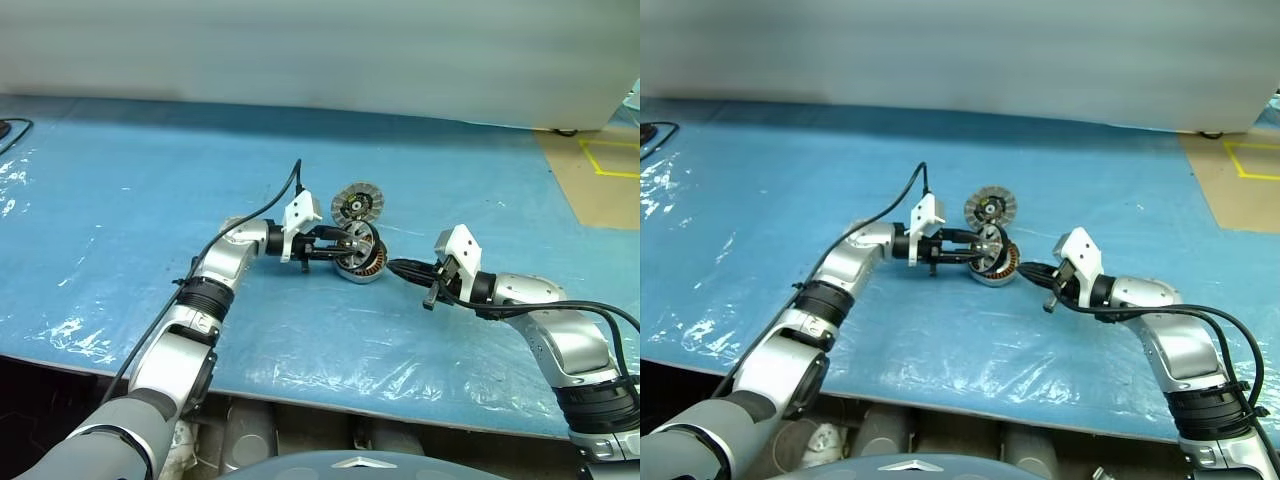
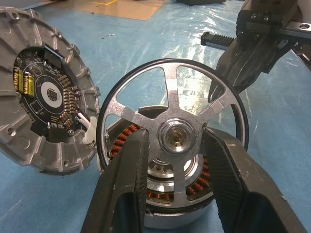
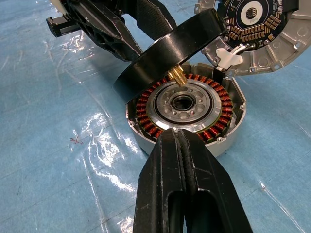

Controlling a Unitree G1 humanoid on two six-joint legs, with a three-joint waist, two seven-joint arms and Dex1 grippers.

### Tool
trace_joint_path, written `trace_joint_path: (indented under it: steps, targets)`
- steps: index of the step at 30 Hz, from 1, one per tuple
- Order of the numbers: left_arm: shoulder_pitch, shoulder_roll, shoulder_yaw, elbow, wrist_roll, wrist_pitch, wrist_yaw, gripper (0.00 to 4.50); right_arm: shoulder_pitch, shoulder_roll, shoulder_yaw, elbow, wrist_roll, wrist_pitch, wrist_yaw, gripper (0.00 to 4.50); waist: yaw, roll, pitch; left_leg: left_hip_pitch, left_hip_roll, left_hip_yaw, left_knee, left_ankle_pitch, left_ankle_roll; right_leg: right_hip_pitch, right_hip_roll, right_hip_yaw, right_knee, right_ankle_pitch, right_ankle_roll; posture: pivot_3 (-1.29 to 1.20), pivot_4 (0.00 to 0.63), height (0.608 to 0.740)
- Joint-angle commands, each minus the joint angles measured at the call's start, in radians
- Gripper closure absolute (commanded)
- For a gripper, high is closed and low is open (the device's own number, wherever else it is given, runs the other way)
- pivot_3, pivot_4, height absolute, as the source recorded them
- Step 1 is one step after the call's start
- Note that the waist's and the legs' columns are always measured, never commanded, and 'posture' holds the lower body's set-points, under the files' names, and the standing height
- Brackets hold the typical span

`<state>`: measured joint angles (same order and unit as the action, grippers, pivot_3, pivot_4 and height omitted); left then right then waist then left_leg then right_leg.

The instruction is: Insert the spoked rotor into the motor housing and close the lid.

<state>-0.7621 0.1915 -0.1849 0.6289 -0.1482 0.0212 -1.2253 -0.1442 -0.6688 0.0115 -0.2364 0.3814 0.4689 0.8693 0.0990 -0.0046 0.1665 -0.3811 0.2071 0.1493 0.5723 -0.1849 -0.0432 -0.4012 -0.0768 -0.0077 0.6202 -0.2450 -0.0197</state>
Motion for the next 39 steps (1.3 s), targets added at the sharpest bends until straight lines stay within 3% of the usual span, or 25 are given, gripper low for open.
trace_joint_path:
  steps: [1,12,20,25,28,37,39]
  targets:
    - [0.008,0.003,-0.028,0.026,0.032,-0.002,0.012,2.72,-0.007,-0.007,-0.021,-0.027,0.003,-0.009,-0.002,4.50,0.000,0.000,0.000,0.000,0.000,0.000,0.000,0.000,0.000,0.000,0.000,0.000,0.000,0.000,0.000,0.00,0.150,0.740]
    - [0.005,0.027,-0.057,0.031,0.060,0.029,0.017,2.72,-0.010,-0.004,-0.019,-0.026,-0.002,-0.012,-0.005,4.50,0.000,0.000,0.000,0.003,0.000,0.000,0.000,-0.002,-0.003,0.003,0.000,0.000,0.000,0.000,0.000,0.00,0.150,0.740]
    - [-0.028,0.030,-0.035,0.026,0.065,0.030,0.076,0.18,-0.016,-0.005,-0.018,-0.016,-0.011,-0.021,-0.004,4.50,-0.001,0.001,0.000,0.002,0.000,0.000,0.000,-0.002,-0.003,0.001,0.000,0.000,-0.001,0.000,0.000,0.00,0.150,0.740]
    - [-0.048,0.024,0.000,-0.016,0.016,0.050,0.076,0.18,-0.023,-0.005,-0.016,-0.008,-0.015,-0.024,0.001,4.50,-0.001,0.001,0.000,0.001,0.000,0.000,0.000,-0.002,-0.003,0.001,0.000,0.000,-0.001,0.000,0.000,0.00,0.150,0.740]
    - [-0.047,0.010,0.030,-0.057,-0.036,0.090,0.068,0.80,-0.030,0.001,-0.022,-0.002,-0.010,-0.027,0.001,4.50,-0.001,0.001,0.000,0.001,0.000,0.000,-0.001,-0.002,-0.003,0.000,0.000,0.000,-0.001,0.000,0.000,0.00,0.150,0.740]
    - [0.057,-0.006,0.009,-0.185,-0.082,0.142,0.030,3.95,-0.021,0.007,-0.045,0.000,0.009,-0.042,0.003,4.50,-0.002,0.001,0.000,0.000,0.000,0.000,-0.002,0.000,0.000,-0.001,0.000,0.000,-0.002,0.000,0.000,0.00,0.150,0.740]
    - [0.075,-0.011,0.000,-0.197,-0.075,0.140,0.037,4.47,-0.019,0.008,-0.046,-0.001,0.008,-0.044,0.001,4.50,-0.002,0.001,0.000,0.000,0.000,0.000,-0.002,0.000,0.000,-0.001,0.000,0.000,-0.002,0.000,0.000,0.00,0.150,0.740]
